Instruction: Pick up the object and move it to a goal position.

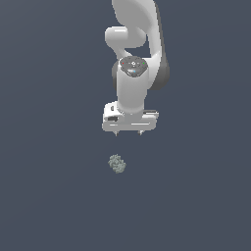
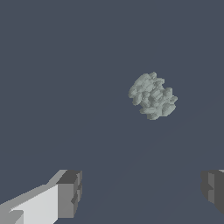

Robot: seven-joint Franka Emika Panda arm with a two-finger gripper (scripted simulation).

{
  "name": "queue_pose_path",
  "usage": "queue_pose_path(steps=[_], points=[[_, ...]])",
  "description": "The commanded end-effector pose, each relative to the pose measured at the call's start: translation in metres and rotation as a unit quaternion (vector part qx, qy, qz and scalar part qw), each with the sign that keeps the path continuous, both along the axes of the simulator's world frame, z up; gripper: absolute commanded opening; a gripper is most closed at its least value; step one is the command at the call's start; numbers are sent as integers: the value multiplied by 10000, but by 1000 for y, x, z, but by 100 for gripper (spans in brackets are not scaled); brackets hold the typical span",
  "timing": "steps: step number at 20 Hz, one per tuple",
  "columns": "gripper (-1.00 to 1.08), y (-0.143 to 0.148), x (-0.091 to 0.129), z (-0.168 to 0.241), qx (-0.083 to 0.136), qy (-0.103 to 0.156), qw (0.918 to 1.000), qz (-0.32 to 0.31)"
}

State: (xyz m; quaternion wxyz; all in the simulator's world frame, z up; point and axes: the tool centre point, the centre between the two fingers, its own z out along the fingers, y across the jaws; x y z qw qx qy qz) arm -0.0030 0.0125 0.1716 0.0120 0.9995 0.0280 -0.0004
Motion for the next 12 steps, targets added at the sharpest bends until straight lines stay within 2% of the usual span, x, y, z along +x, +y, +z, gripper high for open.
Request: queue_pose_path(steps=[1, 12], points=[[100, 0, 0, 0, 0, 0, 10000, 0], [100, 15, 5, 14, -40, -67, 10000, 17]])
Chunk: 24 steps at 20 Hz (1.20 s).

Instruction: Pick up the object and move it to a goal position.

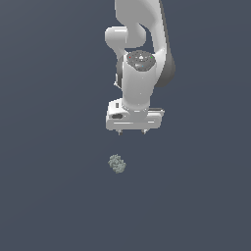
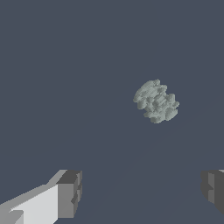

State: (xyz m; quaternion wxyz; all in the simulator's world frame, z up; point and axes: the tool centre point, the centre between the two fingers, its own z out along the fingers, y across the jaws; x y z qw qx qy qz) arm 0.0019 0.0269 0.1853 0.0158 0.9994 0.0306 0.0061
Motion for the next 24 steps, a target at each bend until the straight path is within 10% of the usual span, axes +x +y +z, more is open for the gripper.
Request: queue_pose_path(steps=[1, 24], points=[[100, 0, 0, 1, -4, -2, 10000, -10], [100, -29, 37, -40, 11, 86, 9872, 1593]])
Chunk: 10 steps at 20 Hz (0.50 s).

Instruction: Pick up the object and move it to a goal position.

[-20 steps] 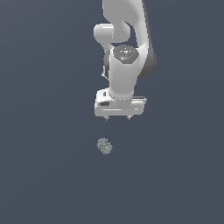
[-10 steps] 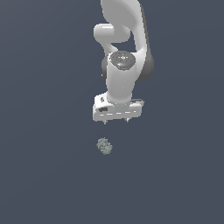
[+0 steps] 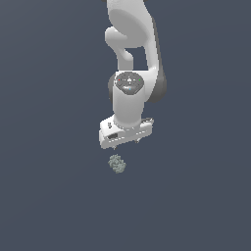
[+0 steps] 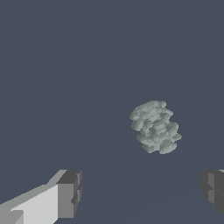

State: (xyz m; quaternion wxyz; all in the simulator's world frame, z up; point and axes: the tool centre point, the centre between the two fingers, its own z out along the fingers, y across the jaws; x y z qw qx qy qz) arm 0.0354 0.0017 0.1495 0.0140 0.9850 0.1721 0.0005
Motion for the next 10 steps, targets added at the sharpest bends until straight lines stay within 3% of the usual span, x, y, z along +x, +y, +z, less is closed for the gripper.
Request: queue_pose_path(steps=[1, 10], points=[[100, -6, 6, -8, 11, 14, 9996, 292], [100, -26, 26, -36, 68, 48, 9919, 1271]])
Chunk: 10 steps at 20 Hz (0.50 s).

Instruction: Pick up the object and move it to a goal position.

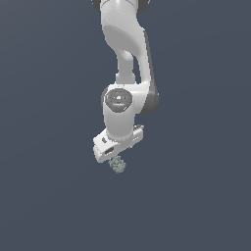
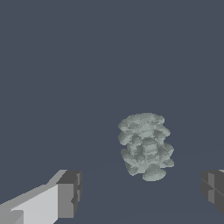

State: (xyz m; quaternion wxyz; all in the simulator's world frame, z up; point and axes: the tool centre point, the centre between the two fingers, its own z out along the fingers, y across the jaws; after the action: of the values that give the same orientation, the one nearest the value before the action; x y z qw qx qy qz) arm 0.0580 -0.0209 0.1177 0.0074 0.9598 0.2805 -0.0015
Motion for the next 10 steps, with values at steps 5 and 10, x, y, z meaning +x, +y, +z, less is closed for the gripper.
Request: queue_pose_path(steps=[5, 10], points=[[100, -12, 10, -16, 43, 10, 9985, 544], [100, -17, 14, -24, 65, 12, 9969, 783]])
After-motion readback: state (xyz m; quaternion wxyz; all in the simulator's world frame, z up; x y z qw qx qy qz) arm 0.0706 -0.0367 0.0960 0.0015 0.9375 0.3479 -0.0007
